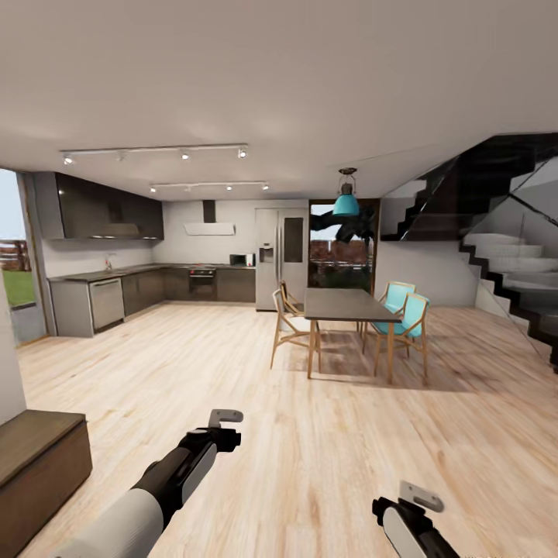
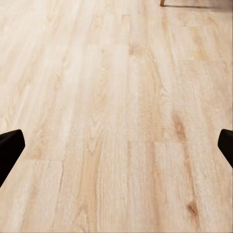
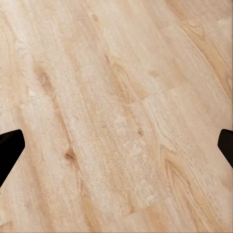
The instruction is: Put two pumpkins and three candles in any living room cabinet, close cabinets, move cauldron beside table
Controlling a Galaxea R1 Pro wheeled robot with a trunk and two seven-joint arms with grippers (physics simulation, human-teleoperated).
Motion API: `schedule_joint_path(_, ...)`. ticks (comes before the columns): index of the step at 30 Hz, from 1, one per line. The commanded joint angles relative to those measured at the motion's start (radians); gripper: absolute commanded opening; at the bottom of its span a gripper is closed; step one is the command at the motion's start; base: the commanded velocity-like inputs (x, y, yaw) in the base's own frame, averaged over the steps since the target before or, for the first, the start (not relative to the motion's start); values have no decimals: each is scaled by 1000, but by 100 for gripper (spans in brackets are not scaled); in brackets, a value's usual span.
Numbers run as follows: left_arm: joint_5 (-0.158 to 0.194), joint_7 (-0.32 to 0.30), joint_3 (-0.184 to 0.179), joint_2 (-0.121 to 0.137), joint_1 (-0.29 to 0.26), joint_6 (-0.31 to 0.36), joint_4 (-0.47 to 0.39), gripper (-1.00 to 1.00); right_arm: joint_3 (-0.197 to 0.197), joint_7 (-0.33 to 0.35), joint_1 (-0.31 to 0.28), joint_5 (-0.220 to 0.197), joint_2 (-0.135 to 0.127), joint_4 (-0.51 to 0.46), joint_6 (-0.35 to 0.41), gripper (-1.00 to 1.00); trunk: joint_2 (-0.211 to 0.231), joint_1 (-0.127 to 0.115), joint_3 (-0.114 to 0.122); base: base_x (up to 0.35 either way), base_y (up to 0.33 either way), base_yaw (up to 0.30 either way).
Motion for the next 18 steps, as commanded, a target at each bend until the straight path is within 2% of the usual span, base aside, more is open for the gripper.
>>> schedule_joint_path(1,11,9,-6,1,-1,4,-2,100,2,11,-1,-7,-3,-1,4,100,-1,1,-1,275,-140,-297)
schedule_joint_path(6,11,9,-6,1,-1,3,-2,100,-5,52,-1,-10,-5,-1,8,100,-1,1,-1,303,-63,-299)
schedule_joint_path(11,11,9,-7,1,-1,2,-2,100,-7,62,-1,-12,-7,0,12,100,-1,1,-1,280,-13,-300)
schedule_joint_path(15,12,9,-7,1,-1,2,-2,100,-9,77,-1,-12,-9,0,14,100,-1,1,-1,105,-3,-299)
schedule_joint_path(18,12,9,-7,1,-1,1,-2,100,-9,116,-1,-10,-12,0,15,100,-1,1,-2,33,-1,-289)
